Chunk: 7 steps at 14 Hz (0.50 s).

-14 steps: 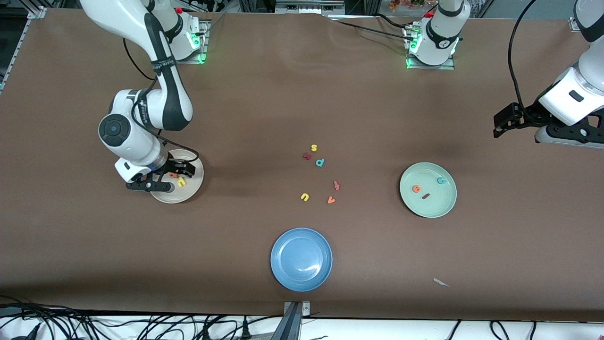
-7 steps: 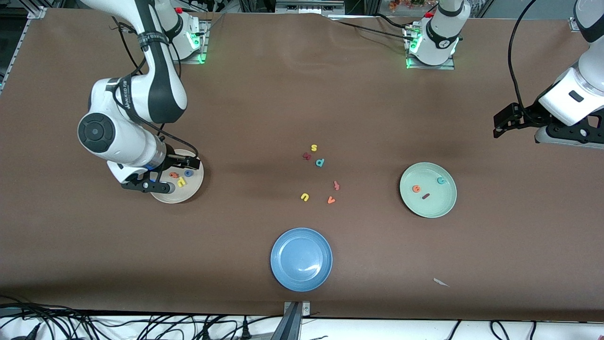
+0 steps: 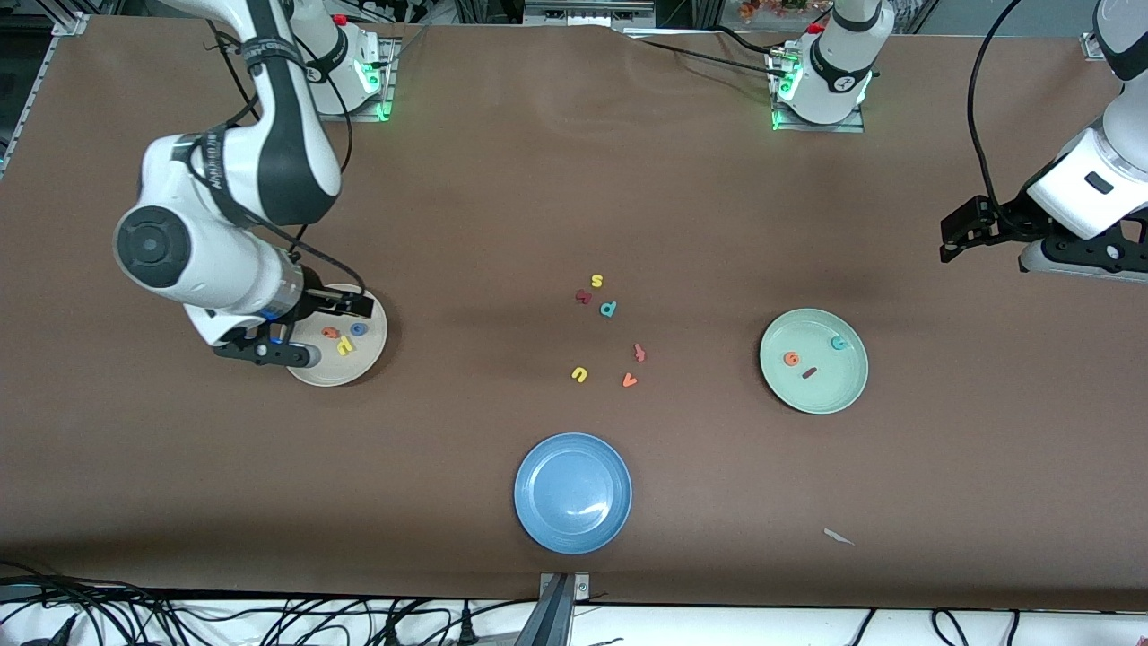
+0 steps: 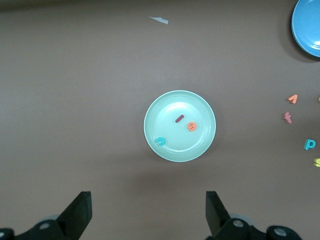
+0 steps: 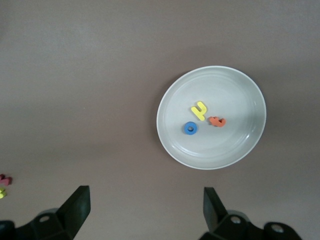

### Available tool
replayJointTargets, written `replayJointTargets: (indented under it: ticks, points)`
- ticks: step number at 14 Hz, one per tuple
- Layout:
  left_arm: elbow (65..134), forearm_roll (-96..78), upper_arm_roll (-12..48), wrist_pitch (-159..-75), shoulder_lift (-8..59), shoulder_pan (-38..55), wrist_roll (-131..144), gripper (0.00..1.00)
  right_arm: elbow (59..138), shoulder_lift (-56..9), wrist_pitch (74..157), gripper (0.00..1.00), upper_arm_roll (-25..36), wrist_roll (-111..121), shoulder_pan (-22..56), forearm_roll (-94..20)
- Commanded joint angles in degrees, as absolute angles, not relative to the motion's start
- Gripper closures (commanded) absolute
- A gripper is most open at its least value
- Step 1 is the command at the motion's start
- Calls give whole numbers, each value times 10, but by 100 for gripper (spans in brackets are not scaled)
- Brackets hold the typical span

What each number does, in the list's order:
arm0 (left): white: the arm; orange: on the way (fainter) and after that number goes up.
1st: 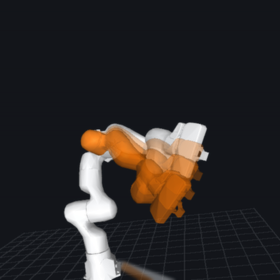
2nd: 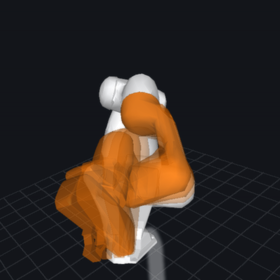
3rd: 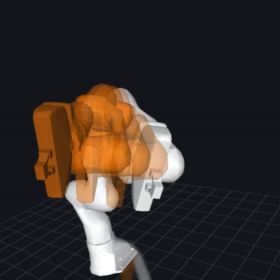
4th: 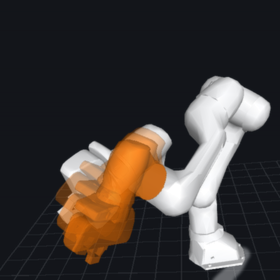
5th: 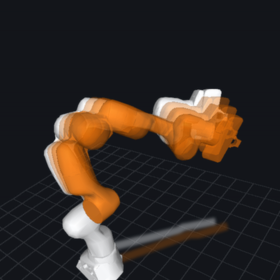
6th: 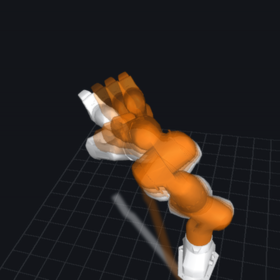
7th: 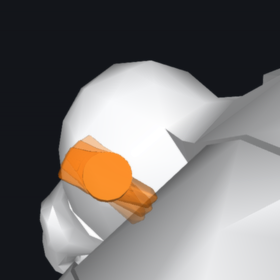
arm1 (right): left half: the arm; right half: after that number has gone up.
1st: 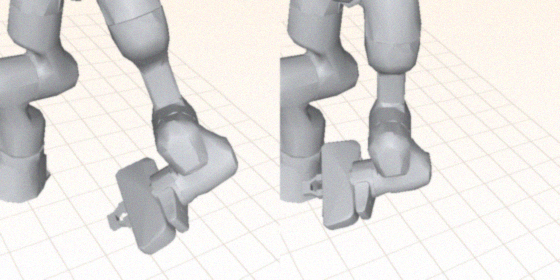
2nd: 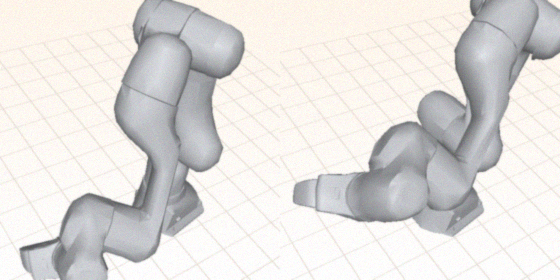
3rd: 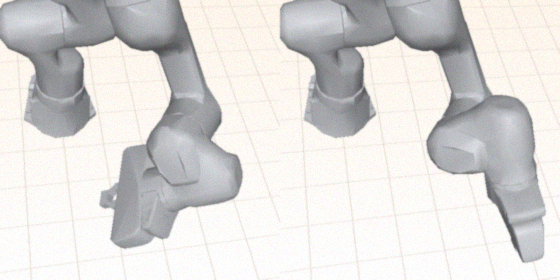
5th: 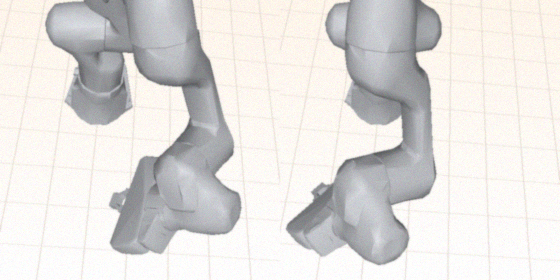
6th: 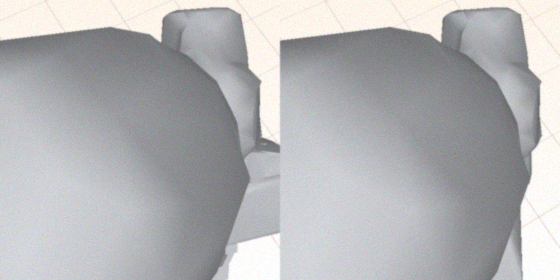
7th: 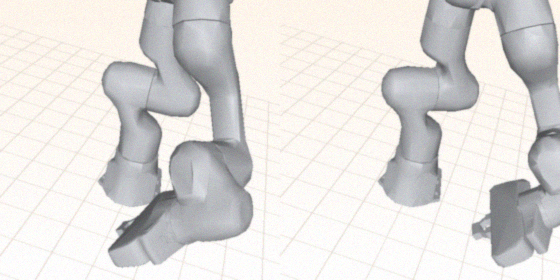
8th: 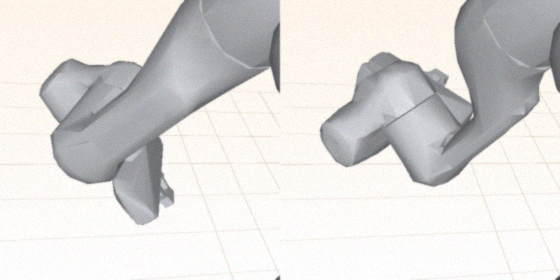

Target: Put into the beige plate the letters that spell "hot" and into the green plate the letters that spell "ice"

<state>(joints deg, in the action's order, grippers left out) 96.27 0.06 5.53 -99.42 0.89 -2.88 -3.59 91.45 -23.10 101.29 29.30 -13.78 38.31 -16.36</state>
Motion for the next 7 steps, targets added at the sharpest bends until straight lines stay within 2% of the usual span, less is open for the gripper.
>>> replayJointTargets:
  ticks: [1,4,7]
  points:
    - [947,5,55,-983,15,-30,-33,0,910,-188,984,0,177,-140,261,-128]
    - [947,5,55,-983,15,-30,-33,0,909,-159,954,0,109,-138,174,-91]
    - [947,5,56,-983,15,-30,-33,0,909,-128,933,0,83,-134,145,-61]
